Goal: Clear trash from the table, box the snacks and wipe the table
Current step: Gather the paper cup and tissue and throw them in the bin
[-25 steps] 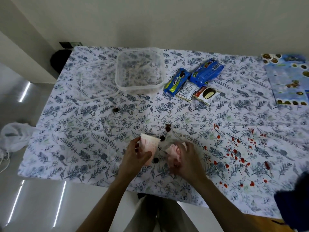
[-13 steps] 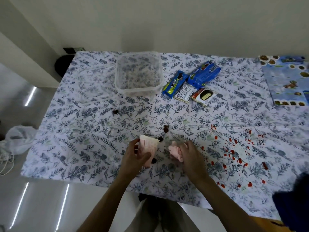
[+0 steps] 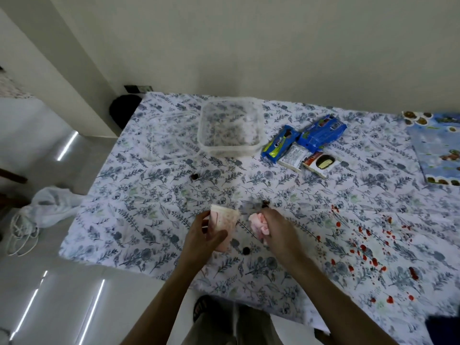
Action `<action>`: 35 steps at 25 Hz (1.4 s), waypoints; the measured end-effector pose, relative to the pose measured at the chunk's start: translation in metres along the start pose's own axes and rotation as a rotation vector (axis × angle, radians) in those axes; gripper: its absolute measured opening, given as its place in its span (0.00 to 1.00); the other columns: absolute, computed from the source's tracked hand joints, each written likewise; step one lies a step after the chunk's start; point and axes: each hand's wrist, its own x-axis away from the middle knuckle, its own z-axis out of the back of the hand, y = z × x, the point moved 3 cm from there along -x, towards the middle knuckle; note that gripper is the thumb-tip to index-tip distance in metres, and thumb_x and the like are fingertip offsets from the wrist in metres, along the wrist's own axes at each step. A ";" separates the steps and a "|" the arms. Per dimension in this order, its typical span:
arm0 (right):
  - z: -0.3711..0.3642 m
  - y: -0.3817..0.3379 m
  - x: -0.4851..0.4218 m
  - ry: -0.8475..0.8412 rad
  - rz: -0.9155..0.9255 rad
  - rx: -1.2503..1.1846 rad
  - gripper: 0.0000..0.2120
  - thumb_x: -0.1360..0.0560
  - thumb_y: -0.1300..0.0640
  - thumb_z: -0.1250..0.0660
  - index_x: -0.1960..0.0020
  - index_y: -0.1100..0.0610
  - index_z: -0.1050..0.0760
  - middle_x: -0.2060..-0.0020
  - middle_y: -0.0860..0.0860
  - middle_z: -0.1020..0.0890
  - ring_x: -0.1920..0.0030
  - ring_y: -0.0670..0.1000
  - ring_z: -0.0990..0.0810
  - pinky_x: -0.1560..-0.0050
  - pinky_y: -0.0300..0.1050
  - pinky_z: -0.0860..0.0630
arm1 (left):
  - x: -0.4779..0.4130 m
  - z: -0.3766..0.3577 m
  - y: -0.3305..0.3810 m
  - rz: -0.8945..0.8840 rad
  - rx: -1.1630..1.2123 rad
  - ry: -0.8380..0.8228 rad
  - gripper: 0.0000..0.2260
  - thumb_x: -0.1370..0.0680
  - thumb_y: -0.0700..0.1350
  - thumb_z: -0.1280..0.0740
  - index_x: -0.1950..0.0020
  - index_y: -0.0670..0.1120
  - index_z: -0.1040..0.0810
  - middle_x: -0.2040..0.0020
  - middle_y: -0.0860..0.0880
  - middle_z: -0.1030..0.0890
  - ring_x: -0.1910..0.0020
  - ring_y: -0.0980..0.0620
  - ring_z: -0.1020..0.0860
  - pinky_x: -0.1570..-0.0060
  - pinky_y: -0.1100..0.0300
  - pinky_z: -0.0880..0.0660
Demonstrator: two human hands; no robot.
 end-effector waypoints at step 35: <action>-0.399 -0.438 -0.273 -0.366 0.071 0.008 0.12 0.29 0.63 0.32 0.47 0.58 0.28 0.50 0.55 0.23 0.51 0.58 0.22 0.58 0.51 0.26 | -0.185 0.513 -0.209 0.312 0.181 0.302 0.27 0.28 0.50 0.28 0.32 0.49 0.33 0.40 0.47 0.25 0.43 0.48 0.24 0.44 0.48 0.21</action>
